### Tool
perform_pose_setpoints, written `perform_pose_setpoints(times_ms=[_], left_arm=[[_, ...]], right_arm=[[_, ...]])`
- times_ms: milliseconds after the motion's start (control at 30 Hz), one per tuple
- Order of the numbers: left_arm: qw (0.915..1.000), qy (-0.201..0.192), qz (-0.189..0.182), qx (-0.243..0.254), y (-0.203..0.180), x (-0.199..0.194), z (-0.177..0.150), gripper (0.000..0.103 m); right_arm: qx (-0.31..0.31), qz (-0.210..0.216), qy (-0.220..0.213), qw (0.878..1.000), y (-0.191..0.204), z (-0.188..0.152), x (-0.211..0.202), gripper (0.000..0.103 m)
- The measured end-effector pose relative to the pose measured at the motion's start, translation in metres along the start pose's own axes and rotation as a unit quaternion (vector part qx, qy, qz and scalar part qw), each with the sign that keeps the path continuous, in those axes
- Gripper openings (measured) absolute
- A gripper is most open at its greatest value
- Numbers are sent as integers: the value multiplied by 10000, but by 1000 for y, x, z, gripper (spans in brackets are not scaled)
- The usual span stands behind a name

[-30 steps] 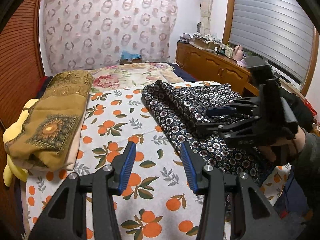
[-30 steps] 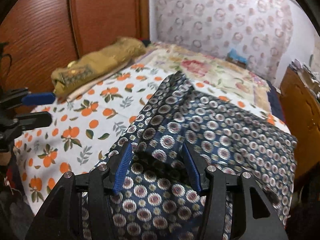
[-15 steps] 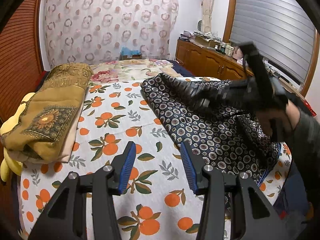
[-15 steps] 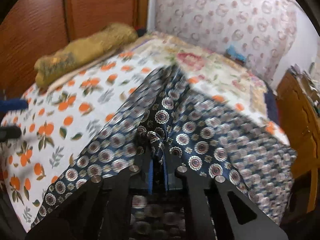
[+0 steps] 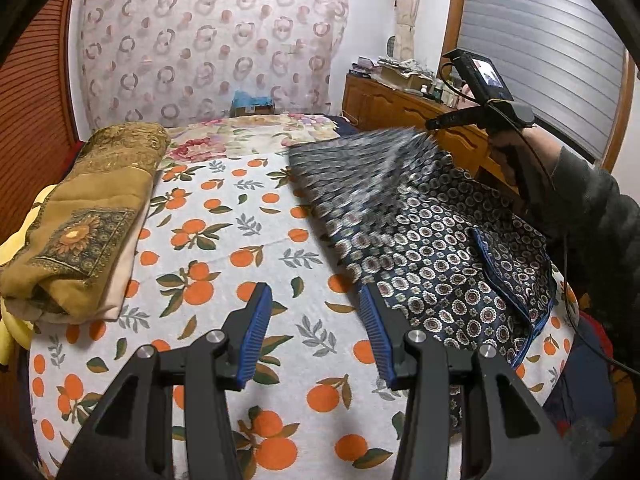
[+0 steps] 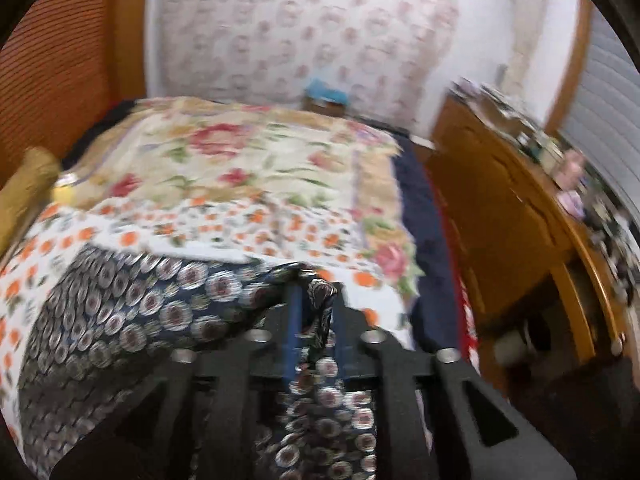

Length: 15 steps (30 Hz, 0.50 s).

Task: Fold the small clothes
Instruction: 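Grasp the robe with the right gripper and lift it while the left gripper holds still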

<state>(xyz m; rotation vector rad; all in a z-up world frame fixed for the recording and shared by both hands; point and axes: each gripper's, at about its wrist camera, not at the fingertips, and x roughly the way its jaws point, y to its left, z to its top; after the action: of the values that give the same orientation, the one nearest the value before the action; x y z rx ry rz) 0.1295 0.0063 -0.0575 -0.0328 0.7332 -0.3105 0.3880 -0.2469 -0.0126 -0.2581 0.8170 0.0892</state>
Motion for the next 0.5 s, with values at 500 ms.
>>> perform_pose_setpoints(times_ms=[500], left_arm=[[9998, 92, -153, 85, -19, 11, -6, 45]], right_arm=[[-282, 1258, -205, 9914, 23, -104, -78, 46]])
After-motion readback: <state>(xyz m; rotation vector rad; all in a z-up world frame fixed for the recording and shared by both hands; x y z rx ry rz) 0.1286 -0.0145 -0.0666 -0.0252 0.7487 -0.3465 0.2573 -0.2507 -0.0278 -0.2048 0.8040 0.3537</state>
